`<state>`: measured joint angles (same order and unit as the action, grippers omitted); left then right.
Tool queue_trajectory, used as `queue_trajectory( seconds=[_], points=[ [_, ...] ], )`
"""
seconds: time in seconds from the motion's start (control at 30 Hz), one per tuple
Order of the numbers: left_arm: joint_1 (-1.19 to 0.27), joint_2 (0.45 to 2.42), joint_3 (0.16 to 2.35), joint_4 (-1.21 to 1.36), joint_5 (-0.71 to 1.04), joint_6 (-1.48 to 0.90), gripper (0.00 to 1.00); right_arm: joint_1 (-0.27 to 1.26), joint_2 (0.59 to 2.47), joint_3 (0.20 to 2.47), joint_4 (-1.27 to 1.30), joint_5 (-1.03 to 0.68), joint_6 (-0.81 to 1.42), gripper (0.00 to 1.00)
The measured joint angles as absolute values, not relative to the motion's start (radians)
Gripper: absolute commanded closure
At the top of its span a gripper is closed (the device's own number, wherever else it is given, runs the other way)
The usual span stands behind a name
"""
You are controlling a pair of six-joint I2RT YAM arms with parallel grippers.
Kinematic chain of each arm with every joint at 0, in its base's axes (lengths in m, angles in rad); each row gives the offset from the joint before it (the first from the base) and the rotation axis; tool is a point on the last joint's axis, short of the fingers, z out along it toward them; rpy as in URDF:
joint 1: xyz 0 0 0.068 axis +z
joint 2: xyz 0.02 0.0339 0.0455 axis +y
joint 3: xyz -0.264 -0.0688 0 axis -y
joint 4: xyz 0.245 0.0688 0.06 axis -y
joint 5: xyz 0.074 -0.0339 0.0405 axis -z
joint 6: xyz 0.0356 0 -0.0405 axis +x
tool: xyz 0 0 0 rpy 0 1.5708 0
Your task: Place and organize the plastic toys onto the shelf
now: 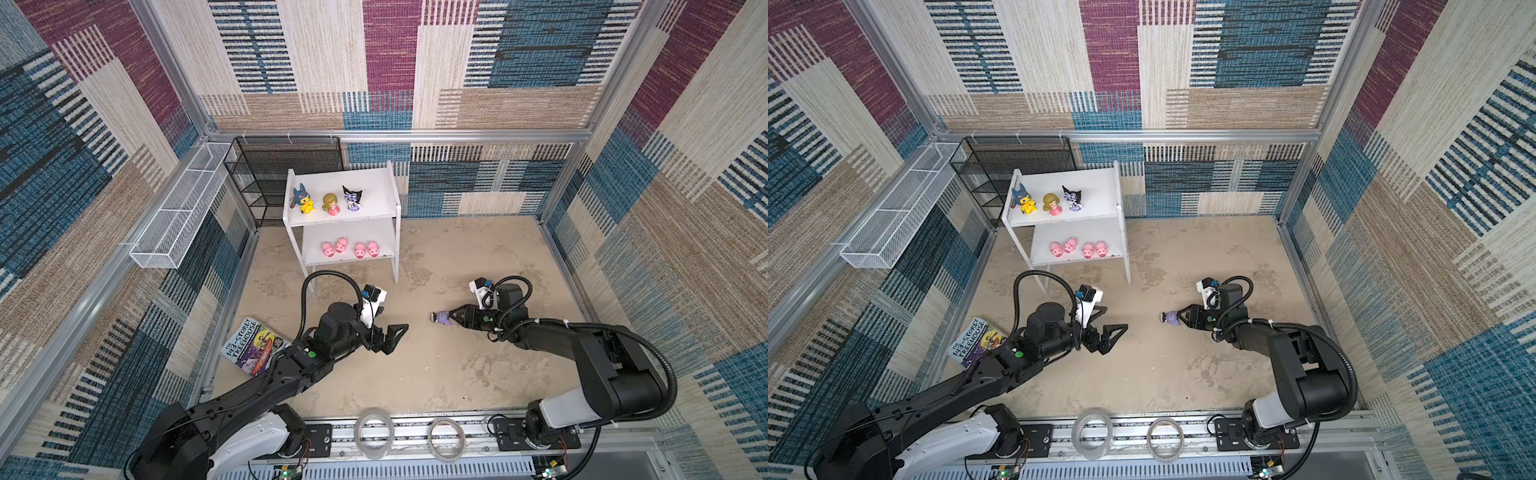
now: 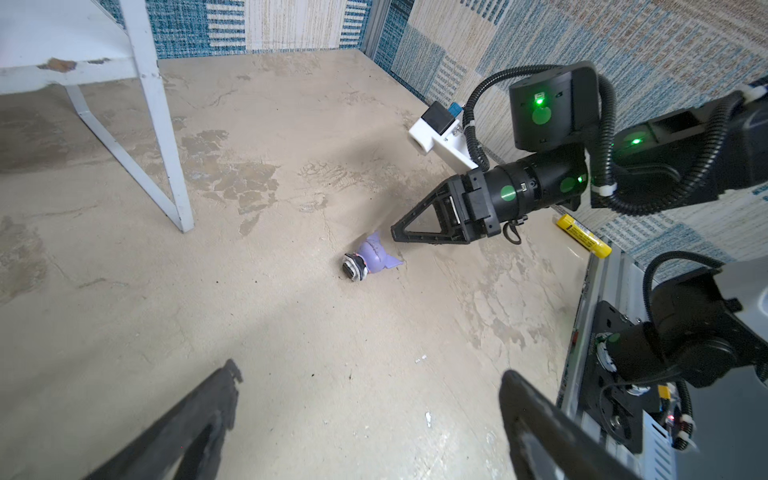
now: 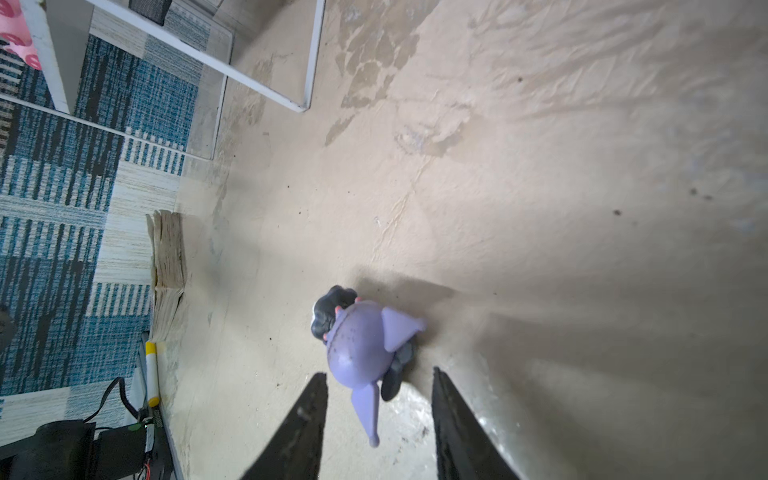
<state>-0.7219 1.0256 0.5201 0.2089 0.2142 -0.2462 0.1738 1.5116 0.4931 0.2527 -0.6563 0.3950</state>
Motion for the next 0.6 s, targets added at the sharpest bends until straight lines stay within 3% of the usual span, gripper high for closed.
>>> queue_trajectory(
  seconds=[0.6],
  points=[
    [-0.722,1.029,0.535,0.196,0.189,-0.212,0.01,0.123,1.759,0.504,0.525,-0.853,0.488,0.68]
  ],
)
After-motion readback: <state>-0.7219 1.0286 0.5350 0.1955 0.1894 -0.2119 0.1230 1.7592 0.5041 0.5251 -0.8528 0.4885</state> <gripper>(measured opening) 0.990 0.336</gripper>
